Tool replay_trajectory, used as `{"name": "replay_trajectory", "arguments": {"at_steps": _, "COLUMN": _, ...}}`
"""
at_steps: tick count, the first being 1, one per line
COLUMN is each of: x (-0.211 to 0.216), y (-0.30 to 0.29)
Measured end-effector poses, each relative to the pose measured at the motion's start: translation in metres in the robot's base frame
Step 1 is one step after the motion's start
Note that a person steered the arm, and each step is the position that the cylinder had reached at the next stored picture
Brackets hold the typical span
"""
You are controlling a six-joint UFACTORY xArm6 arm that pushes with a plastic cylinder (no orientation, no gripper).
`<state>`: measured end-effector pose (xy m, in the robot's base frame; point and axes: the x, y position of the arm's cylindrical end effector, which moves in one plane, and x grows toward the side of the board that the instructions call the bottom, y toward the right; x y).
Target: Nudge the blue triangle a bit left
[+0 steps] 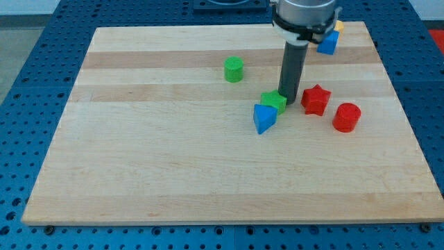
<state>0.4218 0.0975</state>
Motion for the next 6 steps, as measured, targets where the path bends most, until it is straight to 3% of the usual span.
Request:
{"name": "replay_trajectory", "arguments": {"at_steps": 2, "x": 0.070, "y": 0.000}}
{"name": "replay_trajectory", "arguments": {"at_steps": 3, "x": 0.085, "y": -0.012}}
{"name": "replay_trajectory", "arguments": {"at_steps": 6, "x": 0.076, "y": -0.061}}
